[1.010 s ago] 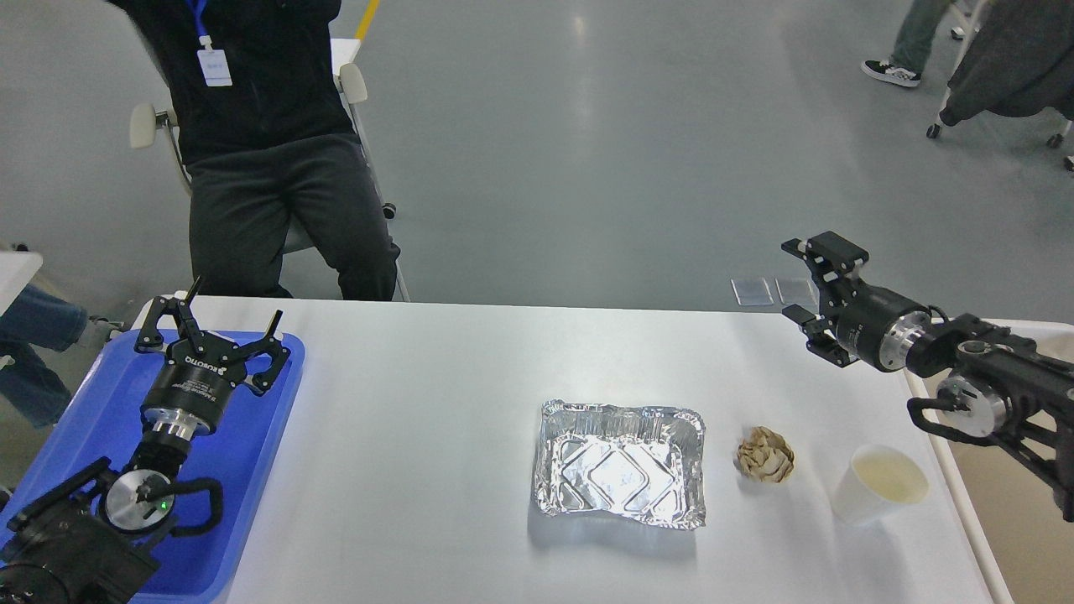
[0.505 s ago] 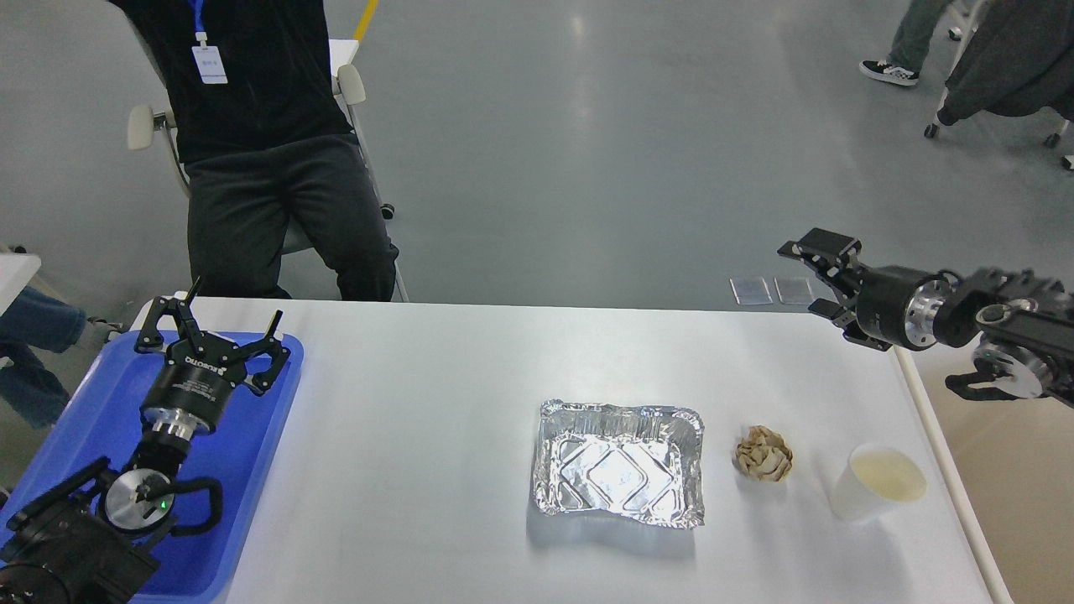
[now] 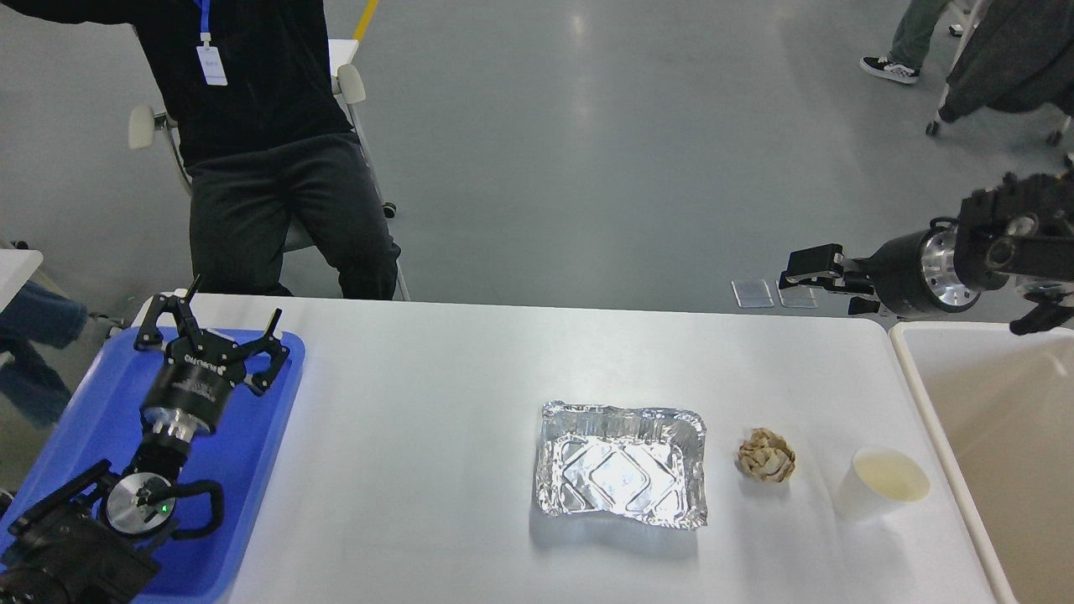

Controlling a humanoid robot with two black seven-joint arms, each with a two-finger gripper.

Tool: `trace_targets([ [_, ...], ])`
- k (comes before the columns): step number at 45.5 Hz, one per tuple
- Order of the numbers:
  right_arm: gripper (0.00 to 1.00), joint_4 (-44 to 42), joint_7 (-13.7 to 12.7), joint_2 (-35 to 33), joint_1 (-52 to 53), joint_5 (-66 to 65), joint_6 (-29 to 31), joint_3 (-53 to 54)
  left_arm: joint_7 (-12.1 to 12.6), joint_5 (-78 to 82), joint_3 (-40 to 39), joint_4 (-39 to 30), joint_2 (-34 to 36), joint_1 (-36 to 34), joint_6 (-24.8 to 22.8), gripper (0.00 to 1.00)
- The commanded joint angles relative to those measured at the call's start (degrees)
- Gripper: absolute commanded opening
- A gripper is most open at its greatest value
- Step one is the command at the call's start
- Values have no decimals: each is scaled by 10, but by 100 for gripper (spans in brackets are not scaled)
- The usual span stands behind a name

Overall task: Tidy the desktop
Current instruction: 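Lower the open right gripper down beside the white paper cup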

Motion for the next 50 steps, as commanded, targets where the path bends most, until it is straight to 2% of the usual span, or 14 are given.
trace_targets([
  [1, 100, 26, -3, 68, 124, -10, 173, -111, 0, 0, 0, 0, 0, 0, 0, 99],
  [6, 100, 31, -3, 95, 146, -27, 229, -145, 1, 0, 0, 0, 0, 0, 0, 99],
  [11, 100, 59, -3, 102, 161, -29, 250, -158, 1, 0, 0, 0, 0, 0, 0, 99],
  [25, 100, 63, -3, 101, 148, -37, 244, -171, 1, 0, 0, 0, 0, 0, 0, 99],
  [36, 100, 19, -4, 55, 72, -144, 212, -137, 0, 0, 0, 0, 0, 0, 0, 99],
  [41, 100, 13, -4, 48, 81, -143, 192, -144, 1, 0, 0, 0, 0, -1, 0, 99],
  [50, 100, 14, -3, 32, 130, -141, 201, -150, 1, 0, 0, 0, 0, -1, 0, 99],
])
